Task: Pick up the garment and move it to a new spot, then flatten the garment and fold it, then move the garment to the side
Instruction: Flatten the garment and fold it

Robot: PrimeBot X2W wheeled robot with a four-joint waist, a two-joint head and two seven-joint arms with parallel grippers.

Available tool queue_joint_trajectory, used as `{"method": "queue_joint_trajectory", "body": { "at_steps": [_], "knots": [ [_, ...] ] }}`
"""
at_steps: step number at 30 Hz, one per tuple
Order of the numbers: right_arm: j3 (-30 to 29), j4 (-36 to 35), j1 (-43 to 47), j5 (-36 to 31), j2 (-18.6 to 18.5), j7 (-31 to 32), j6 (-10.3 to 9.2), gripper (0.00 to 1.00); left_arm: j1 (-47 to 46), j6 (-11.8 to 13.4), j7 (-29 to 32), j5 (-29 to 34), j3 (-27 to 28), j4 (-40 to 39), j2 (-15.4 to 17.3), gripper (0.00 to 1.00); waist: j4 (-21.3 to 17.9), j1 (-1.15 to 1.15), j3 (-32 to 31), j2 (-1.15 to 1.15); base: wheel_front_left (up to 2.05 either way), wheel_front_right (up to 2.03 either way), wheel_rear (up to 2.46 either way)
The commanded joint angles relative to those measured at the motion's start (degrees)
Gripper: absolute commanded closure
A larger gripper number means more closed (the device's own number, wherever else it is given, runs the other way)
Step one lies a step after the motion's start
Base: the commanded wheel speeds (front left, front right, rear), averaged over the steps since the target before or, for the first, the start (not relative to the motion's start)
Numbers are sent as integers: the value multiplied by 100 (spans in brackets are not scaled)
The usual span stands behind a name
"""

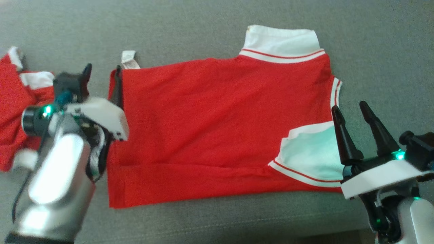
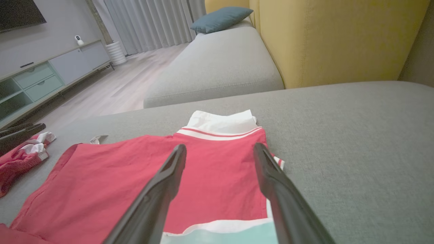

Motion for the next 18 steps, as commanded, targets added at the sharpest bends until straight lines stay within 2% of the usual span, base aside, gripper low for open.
{"method": "queue_joint_trajectory", "body": {
  "at_steps": [1, 9, 10, 11, 12, 13, 18],
  "knots": [
    [140, -153, -167, 63, -61, -54, -4, 0, -461, -97, 143, 8, 131, 324, 149, 0, -166, 0, 205, 0, 0, 0, 0],
    [167, 56, -265, 168, -35, -168, -4, 0, -1287, -420, 328, -100, 112, 2112, 122, 0, -377, 0, 424, 0, 0, 0, 0],
    [153, 82, -266, 173, -41, -175, -4, 0, -1343, -467, 347, -124, 106, 2269, 108, 18, -381, 0, 432, 0, 0, 0, 0],
    [139, 106, -273, 181, -51, -182, -4, 0, -1394, -511, 365, -147, 101, 2409, 97, 60, -382, 0, 439, 0, 0, 0, 0],
    [139, 106, -273, 181, -51, -182, -4, 0, -1394, -511, 365, -147, 101, 2409, 97, 60, -382, 0, 439, 0, 0, 0, 0],
    [118, 130, -287, 193, -64, -189, -4, 0, -1446, -563, 375, -181, 102, 2533, 76, 100, -378, 0, 446, 0, 0, 0, 0],
    [-58, 340, -495, 317, -208, -109, -4, 0, -1668, -727, 196, -255, 90, 2889, -18, 100, -316, 0, 436, 0, 0, 0, 0]
  ]
}}
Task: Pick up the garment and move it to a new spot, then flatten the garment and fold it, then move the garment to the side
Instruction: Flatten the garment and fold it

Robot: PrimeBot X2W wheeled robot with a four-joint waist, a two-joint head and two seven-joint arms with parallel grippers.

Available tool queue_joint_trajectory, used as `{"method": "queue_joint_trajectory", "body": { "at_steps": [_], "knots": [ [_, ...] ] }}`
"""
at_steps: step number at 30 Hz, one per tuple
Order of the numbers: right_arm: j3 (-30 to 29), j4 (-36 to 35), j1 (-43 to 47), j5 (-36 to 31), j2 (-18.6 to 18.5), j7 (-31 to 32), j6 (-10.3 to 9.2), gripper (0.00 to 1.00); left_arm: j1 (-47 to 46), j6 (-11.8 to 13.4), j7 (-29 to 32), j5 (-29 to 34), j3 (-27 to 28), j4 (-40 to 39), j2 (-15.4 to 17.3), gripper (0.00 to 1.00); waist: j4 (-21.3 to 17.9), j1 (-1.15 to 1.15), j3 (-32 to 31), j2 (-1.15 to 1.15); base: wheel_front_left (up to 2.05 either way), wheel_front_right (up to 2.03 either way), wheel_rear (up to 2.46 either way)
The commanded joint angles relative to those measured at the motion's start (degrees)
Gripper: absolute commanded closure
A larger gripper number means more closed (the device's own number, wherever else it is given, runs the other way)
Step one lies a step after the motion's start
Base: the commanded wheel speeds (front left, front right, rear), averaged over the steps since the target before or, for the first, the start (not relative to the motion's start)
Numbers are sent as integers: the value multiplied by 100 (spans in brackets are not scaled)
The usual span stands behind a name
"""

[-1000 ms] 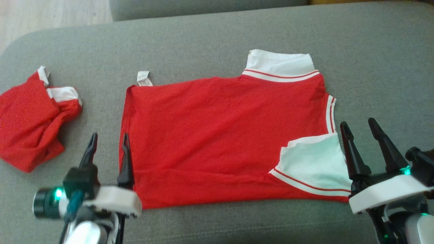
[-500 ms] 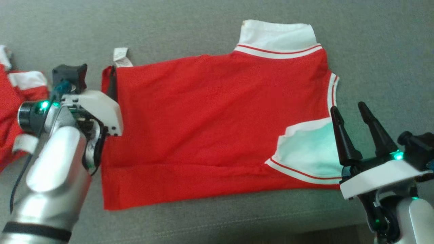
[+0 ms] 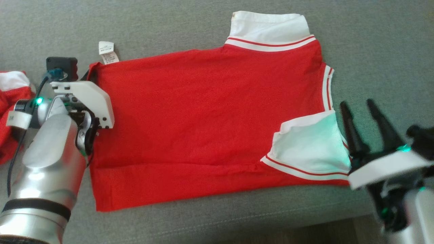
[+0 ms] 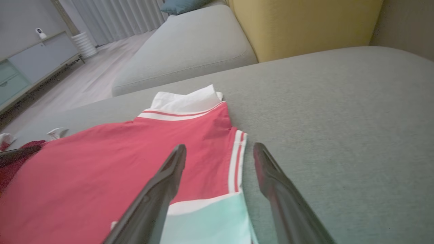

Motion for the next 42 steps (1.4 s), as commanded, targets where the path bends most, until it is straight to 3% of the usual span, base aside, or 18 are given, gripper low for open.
{"method": "queue_joint_trajectory", "body": {
  "at_steps": [1, 7, 16, 23, 31, 32, 33, 34, 42],
  "knots": [
    [30, -126, -326, 41, -197, 36, -4, 0, -239, 4, -79, -29, 209, -42, 201, 100, 27, 0, -2, 0, 0, 0, 0],
    [-130, 619, -1298, 363, -594, 291, -4, 0, -483, -57, -244, -78, 163, 110, -13, 100, 264, 0, 171, 0, 0, 0, 0],
    [154, 2122, -3299, 830, -1262, 665, -4, 0, -1008, -129, -513, -45, -17, 137, -467, 100, 852, 0, 838, 0, 0, 0, 0],
    [1035, 3624, -4558, 906, -1713, 1285, -4, 0, -1245, -189, -758, -34, -170, 276, -798, 100, 1179, 0, 1116, 0, 0, 0, 0],
    [1804, 4359, -4863, 1077, -1936, 1843, -4, 0, -1305, -237, -910, -88, -226, 522, -890, 100, 1207, 0, 1099, 0, 0, 0, 0],
    [1861, 4415, -4877, 1134, -1938, 1926, -4, 16, -1315, -238, -924, -95, -228, 550, -893, 100, 1202, 0, 1097, 0, 0, 0, 0],
    [1907, 4485, -4890, 1177, -1949, 2027, -4, 71, -1324, -238, -938, -103, -230, 579, -897, 100, 1198, 0, 1090, 0, 0, 0, 0],
    [1950, 4518, -4907, 1231, -1952, 2103, -4, 100, -1332, -237, -950, -116, -227, 608, -902, 100, 1194, 0, 1082, 0, 0, 0, 0],
    [1878, 4459, -5012, 1480, -1979, 1624, -4, 100, -1340, -290, -1082, -291, -124, 767, -904, 100, 1158, 0, 852, 0, 0, 0, 0]
  ]
}}
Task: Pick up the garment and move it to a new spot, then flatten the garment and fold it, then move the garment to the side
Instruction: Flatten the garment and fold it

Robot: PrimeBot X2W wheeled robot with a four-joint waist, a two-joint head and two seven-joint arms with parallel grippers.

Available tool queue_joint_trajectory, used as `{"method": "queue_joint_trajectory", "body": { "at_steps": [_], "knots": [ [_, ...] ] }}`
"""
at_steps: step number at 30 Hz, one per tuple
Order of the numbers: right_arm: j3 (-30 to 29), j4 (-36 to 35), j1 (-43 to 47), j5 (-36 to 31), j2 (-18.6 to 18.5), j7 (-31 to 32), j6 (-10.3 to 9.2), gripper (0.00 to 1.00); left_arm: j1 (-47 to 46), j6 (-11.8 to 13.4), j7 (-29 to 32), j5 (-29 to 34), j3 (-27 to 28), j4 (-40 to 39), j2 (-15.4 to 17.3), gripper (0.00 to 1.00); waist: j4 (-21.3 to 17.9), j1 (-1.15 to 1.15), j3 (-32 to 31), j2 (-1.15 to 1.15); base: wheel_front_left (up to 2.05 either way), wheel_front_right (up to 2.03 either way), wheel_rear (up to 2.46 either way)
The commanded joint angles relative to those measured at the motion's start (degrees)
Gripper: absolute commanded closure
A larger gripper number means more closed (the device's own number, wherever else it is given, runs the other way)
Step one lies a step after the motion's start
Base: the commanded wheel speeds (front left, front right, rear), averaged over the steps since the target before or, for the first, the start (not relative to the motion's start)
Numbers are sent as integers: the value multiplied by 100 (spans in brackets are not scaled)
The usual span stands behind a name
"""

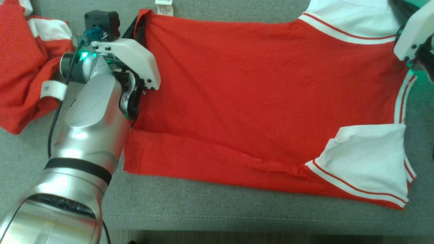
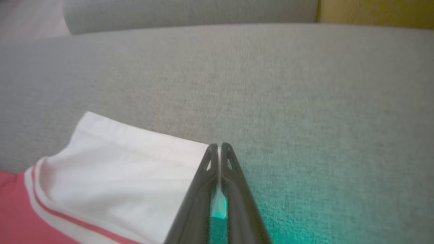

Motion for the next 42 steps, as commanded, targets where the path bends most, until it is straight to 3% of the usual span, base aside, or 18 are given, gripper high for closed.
{"method": "queue_joint_trajectory", "body": {
  "at_steps": [1, 9, 16, 18, 24, 30, 35, 36, 37, 38, 42],
  "knots": [
    [7, -181, 83, 52, -103, -181, -4, 100, -59, 16, -59, -25, 194, -34, 237, 100, -7, -1, -100, 0, 0, 0, 0],
    [29, -730, 165, 350, -233, -1245, -4, 100, 46, -88, -308, -309, 428, -217, 330, 100, -63, -1, -630, 0, 0, 0, 0],
    [224, -1289, 656, 683, -349, -1529, -4, 100, 565, -290, -281, -708, 669, -675, 453, 100, -192, -1, -1028, 0, 0, 0, 0],
    [230, -1681, 1210, 868, -386, -1587, -4, 100, 1052, -478, -159, -1036, 813, -990, 450, 100, -243, -1, -1156, 0, 0, 0, 0],
    [15, -2532, 2904, 1169, -290, -1464, -4, 100, 2319, -712, 247, -1890, 1226, -1848, 536, 100, -426, -1, -1326, 0, 0, 0, 0],
    [-622, -3068, 4337, 1172, 177, -1432, -4, 100, 3445, -583, 485, -2418, 1615, -2789, 759, 100, -595, -1, -1387, 0, 0, 0, 0],
    [-1041, -3367, 5022, 944, 539, -1267, -4, 100, 4021, -286, 720, -2448, 1670, -3450, 959, 100, -658, -1, -1396, 0, 0, 0, 0],
    [-1069, -3401, 5108, 907, 616, -1215, -4, 100, 4103, -210, 776, -2402, 1642, -3543, 1002, 84, -670, -1, -1396, 0, 0, 0, 0],
    [-1103, -3436, 5174, 864, 691, -1190, -4, 56, 4178, -123, 822, -2348, 1611, -3619, 1037, 61, -677, -1, -1396, 0, 0, 0, 0],
    [-1133, -3481, 5216, 763, 752, -1195, -4, 0, 4250, -38, 850, -2278, 1578, -3688, 1076, 0, -696, -1, -1400, 0, 0, 0, 0],
    [-1279, -3639, 5281, 415, 966, -1342, -4, 0, 4443, 289, 708, -1940, 1482, -3917, 1152, 0, -729, -1, -1428, 0, 0, 0, 0]
  ]
}}
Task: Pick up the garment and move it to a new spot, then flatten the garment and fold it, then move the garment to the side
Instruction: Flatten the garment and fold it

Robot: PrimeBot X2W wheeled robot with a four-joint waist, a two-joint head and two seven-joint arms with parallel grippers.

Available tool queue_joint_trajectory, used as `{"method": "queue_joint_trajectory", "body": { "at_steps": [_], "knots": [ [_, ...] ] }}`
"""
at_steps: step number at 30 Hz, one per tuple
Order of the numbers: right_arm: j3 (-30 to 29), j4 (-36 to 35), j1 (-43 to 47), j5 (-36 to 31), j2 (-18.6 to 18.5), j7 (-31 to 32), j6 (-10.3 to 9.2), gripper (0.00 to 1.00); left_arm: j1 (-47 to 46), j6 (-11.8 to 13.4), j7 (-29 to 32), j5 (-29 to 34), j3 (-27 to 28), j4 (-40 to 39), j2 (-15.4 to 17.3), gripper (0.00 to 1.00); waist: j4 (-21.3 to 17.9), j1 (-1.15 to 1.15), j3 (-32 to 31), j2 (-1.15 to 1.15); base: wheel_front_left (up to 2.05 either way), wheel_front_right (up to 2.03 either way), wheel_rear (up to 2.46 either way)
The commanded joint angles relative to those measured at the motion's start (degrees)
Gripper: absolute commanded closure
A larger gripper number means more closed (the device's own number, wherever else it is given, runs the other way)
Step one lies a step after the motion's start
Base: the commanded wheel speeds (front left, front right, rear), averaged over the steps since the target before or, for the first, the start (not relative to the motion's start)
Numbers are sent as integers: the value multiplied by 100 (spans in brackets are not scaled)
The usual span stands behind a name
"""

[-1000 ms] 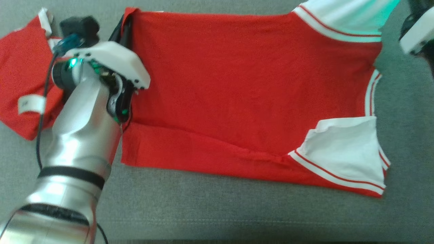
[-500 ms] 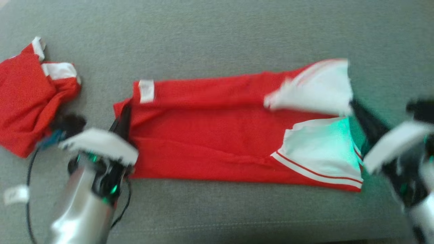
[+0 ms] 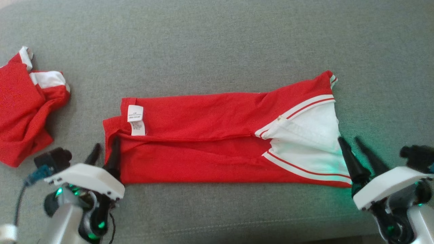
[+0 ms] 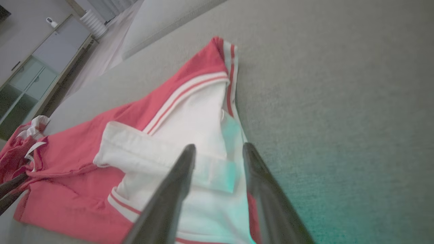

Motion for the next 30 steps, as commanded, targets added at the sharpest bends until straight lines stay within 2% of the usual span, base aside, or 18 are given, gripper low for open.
{"method": "queue_joint_trajectory", "body": {
  "at_steps": [1, 7, 12, 17, 23, 30],
  "knots": [
    [-48, -333, -14, -222, -28, -200, -4, 0, -39, 191, -260, 282, 153, -285, 217, 0, -8, 0, -35, 0, 0, 0, 0],
    [-500, -1079, 44, -1342, 330, -843, -4, 0, 312, 1048, -1165, 1465, -117, -1081, 242, 0, 24, 0, -192, 0, 0, 0, 0],
    [-617, -1670, 158, -1977, 560, -862, -4, 0, 458, 1442, -1332, 2199, -341, -1810, 293, 0, 66, 0, -334, 0, 0, 0, 0],
    [-598, -1954, 345, -2270, 746, -717, -4, 0, 632, 1623, -1279, 2526, -521, -2264, 377, 0, 49, 0, -496, 0, 0, 0, 0],
    [-560, -2061, 556, -2296, 873, -684, -4, 0, 835, 1780, -1100, 2664, -639, -2547, 434, 0, 25, 0, -606, 0, 0, 0, 0],
    [-569, -2052, 594, -2271, 886, -633, -4, 0, 869, 1819, -1043, 2679, -667, -2629, 469, 0, 9, 0, -605, 0, 0, 0, 0]
  ]
}}
